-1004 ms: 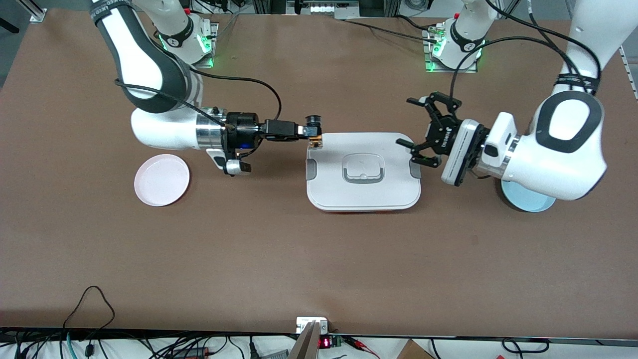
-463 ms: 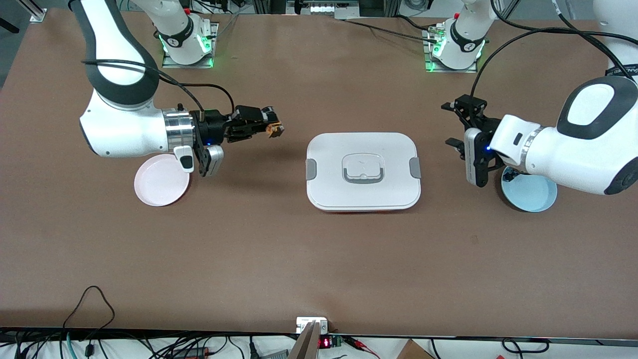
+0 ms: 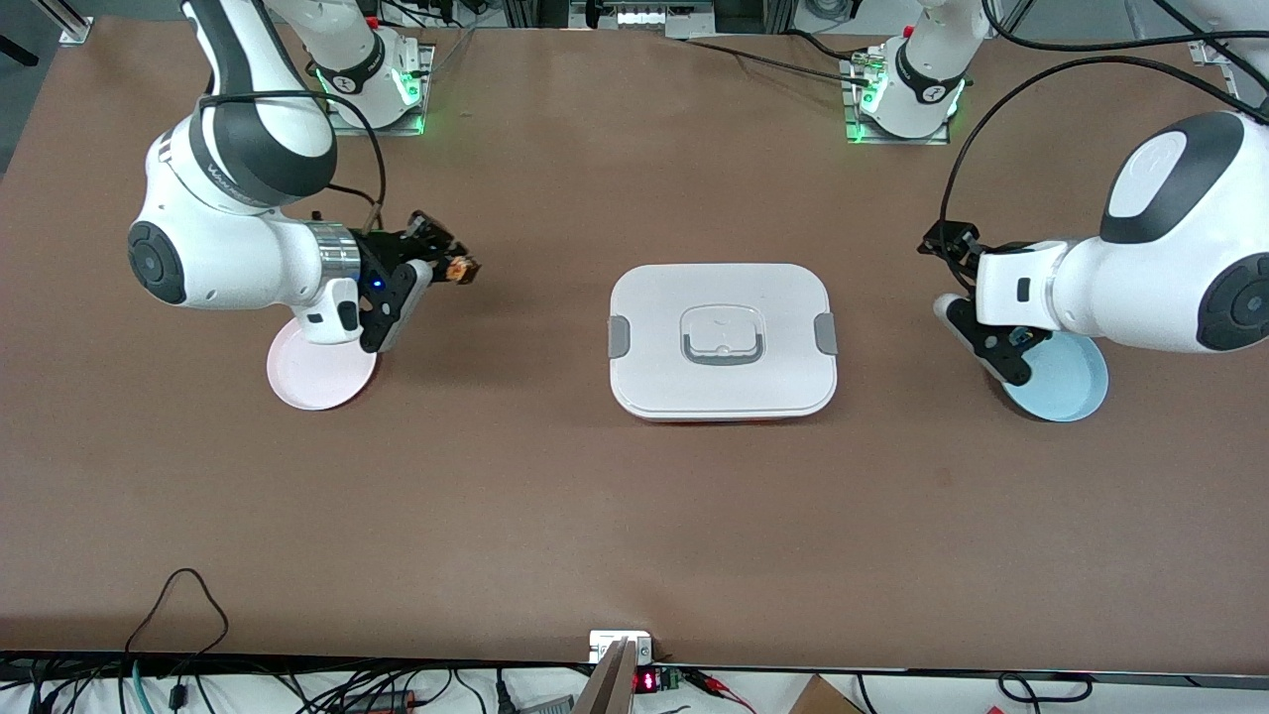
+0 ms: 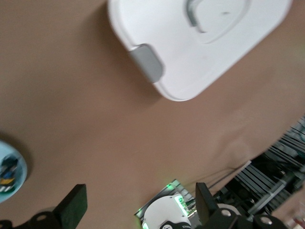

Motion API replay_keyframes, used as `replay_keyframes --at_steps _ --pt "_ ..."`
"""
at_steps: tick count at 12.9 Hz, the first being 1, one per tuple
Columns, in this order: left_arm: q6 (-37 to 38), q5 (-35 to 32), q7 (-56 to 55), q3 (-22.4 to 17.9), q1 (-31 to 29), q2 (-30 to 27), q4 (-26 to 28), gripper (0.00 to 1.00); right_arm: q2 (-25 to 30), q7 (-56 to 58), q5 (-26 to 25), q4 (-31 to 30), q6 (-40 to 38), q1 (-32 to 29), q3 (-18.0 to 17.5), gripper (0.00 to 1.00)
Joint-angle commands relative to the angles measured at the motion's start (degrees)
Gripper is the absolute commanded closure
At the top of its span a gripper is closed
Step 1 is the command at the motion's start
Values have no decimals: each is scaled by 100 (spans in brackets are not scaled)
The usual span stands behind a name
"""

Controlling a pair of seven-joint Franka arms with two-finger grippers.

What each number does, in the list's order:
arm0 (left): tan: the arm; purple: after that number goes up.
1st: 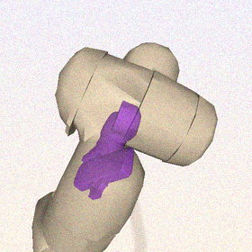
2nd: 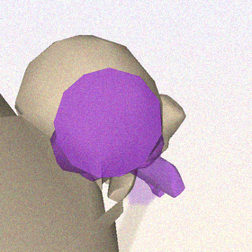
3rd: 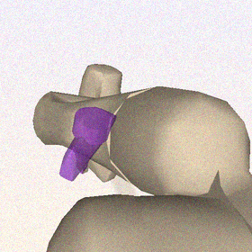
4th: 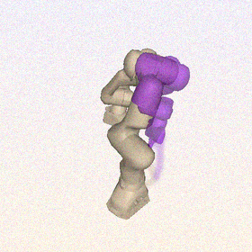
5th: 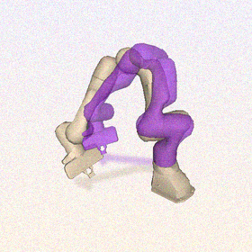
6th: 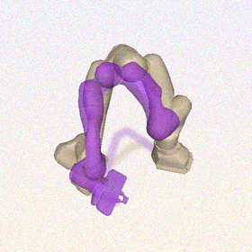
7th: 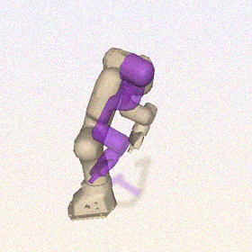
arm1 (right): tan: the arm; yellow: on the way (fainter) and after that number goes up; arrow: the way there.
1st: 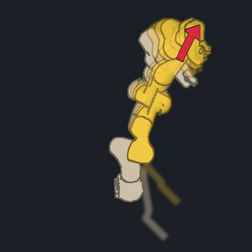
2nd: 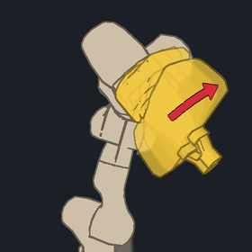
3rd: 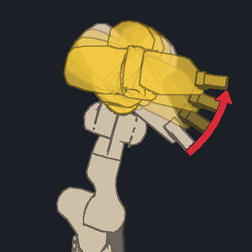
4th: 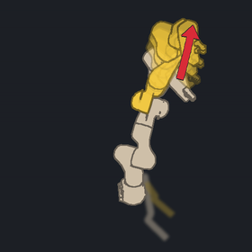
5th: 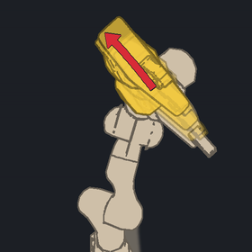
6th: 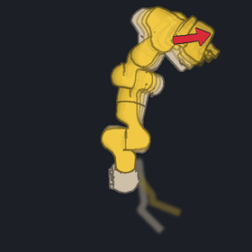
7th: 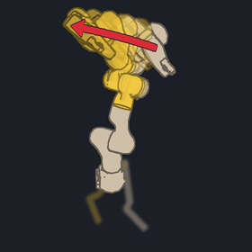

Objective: Transfer orange switch to right arm and place
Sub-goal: 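Carry the switch with the right gripper while the left gripper withdraws, then lower the switch onto the white plate and open the right gripper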

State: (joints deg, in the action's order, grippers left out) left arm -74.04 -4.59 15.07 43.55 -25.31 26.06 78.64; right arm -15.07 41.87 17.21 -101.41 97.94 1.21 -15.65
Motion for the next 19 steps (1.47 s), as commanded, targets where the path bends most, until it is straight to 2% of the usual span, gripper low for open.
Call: replay_keyframes --at_steps 1,2,4,5,7,9,12,14,17,19 --pt "-416 -821 -522 -4 78 -312 -42 0 101 821 -1373 -45 84 -33 -69 79" --pt "-601 -1103 -549 -13 96 -321 -33 0 84 1110 -1726 -54 163 -42 -69 79" --pt "-743 -1167 -567 -170 166 -469 -233 0 5 1795 -2202 -80 391 -155 -61 79" --pt "-848 -1141 -575 -536 445 -697 -183 0 -91 2086 -2413 -89 566 -304 -61 79" --pt "-901 -547 -898 -1834 1261 -1119 -16 0 -258 2666 -2643 -194 996 -542 -61 79" --pt "-1496 70 -1530 -2865 1799 -1550 509 0 -451 3123 -2662 -300 1305 -744 -61 79" --pt "-1815 204 -1683 -3737 2432 -2033 1134 0 -829 3398 -3065 -326 1569 -955 -69 79" --pt "-2174 274 -1666 -3949 2592 -2498 1766 0 -970 3451 -3276 -466 1718 -1035 -61 79" --pt "-2633 389 -1718 -3950 2583 -2974 2496 0 -1225 3556 -3557 -861 2657 -1456 -61 79" --pt "-2633 424 -1666 -3941 2540 -3046 2612 0 -1252 3469 -3558 -1064 2914 -1527 -61 79"
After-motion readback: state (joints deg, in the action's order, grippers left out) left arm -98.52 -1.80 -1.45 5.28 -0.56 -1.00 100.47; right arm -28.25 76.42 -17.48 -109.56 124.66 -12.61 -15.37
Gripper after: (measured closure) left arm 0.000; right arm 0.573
